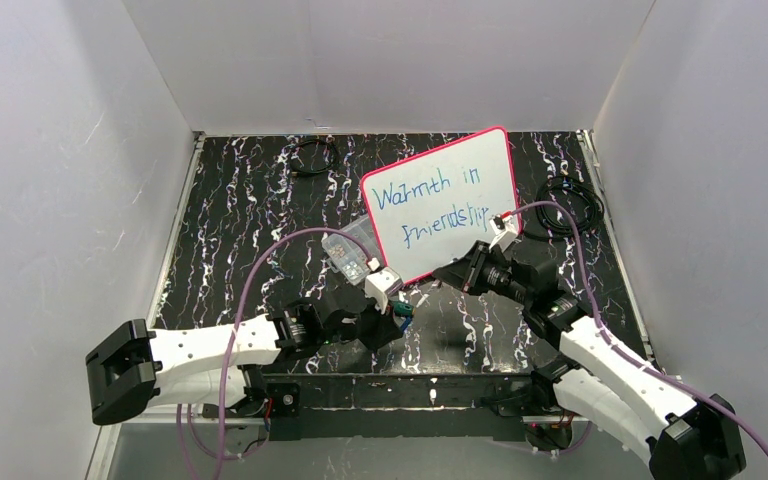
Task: Write a sentence on the whiteboard
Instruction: Close the whiteboard marker at the center of the board.
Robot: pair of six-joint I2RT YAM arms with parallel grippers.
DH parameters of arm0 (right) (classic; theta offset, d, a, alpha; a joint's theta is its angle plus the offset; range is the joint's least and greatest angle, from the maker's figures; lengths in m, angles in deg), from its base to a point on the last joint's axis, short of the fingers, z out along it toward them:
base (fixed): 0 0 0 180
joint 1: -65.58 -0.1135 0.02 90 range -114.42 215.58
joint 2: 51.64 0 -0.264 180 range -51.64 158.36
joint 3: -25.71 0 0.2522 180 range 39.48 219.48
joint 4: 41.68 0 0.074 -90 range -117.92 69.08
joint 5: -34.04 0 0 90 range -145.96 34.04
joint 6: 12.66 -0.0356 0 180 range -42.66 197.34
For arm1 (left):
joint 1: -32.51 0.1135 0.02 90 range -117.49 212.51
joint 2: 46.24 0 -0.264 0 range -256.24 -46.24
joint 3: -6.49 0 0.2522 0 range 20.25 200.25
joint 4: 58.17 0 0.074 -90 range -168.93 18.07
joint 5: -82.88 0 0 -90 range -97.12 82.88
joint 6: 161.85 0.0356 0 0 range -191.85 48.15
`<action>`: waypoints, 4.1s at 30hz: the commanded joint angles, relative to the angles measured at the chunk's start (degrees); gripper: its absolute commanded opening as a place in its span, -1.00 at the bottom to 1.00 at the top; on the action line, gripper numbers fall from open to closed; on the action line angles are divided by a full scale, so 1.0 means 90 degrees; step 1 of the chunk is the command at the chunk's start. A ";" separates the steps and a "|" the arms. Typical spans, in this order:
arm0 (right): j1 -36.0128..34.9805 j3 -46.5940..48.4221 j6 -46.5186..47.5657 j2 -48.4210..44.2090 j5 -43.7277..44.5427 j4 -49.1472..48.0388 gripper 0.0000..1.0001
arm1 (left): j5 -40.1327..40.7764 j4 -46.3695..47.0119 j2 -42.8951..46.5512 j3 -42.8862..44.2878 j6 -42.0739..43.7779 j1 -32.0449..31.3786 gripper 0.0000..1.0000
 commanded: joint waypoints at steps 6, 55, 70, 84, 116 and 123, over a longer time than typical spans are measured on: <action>-0.0154 -0.0031 -0.0100 -0.0019 -0.0335 -0.0394 -0.97 | -0.0340 0.0333 0.0117 -0.0151 0.0009 -0.0016 -1.00; -0.0434 -0.0266 -0.0015 0.0396 -0.0837 -0.0831 -0.97 | 0.0153 0.0582 0.0029 0.0039 -0.0013 -0.0016 -1.00; -0.0604 -0.0465 0.0202 0.0368 -0.0626 -0.0665 -0.97 | 0.0350 0.0906 -0.0110 0.0259 0.0036 -0.0016 -1.00; -0.1174 -0.0461 0.0477 0.0424 -0.0307 -0.0399 -0.97 | 0.0776 0.1534 -0.0356 0.0492 0.0260 -0.0006 -1.00; -0.2193 -0.0845 0.0097 0.0608 0.0041 -0.0026 -0.97 | 0.0682 0.2164 -0.0601 0.0918 0.0733 0.0257 -1.00; -0.2307 -0.0895 0.0047 0.0663 0.0060 0.0029 -0.97 | 0.0674 0.2214 -0.0610 0.0980 0.0798 0.0320 -1.00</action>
